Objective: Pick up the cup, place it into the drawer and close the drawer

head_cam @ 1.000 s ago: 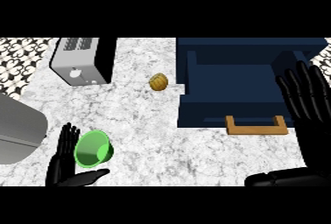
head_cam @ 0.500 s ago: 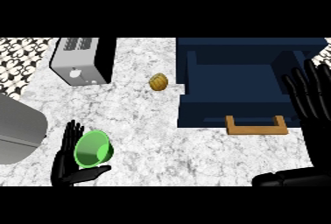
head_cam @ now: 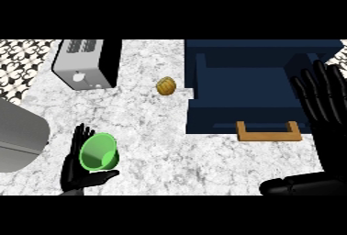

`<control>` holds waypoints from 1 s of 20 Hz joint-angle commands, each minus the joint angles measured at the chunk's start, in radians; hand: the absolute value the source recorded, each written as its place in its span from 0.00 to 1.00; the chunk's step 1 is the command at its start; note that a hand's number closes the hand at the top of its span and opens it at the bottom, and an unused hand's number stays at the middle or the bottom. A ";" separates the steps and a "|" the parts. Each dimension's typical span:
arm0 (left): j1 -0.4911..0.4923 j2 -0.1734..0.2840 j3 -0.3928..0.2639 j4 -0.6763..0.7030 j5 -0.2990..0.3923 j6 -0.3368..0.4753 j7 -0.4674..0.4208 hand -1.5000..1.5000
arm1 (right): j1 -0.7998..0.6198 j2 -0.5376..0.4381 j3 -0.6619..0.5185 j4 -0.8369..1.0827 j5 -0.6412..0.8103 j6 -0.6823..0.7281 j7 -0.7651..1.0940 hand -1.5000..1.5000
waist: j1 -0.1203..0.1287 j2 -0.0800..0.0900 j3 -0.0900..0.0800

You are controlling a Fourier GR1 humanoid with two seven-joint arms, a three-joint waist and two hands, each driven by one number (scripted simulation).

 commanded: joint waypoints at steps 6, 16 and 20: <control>-0.108 -0.009 0.000 0.103 0.045 -0.127 -0.013 0.00 | -0.043 -0.023 -0.031 0.012 -0.040 0.002 0.050 0.00 | -0.002 0.001 0.000; -0.034 -0.024 -0.043 0.036 0.011 -0.124 -0.171 1.00 | 0.025 -0.025 -0.045 0.020 -0.023 0.033 -0.030 0.00 | 0.003 -0.001 0.001; -0.101 0.001 -0.001 0.150 0.016 -0.113 -0.236 1.00 | -0.090 0.006 0.003 0.064 0.032 -0.028 0.001 0.00 | 0.002 0.002 0.000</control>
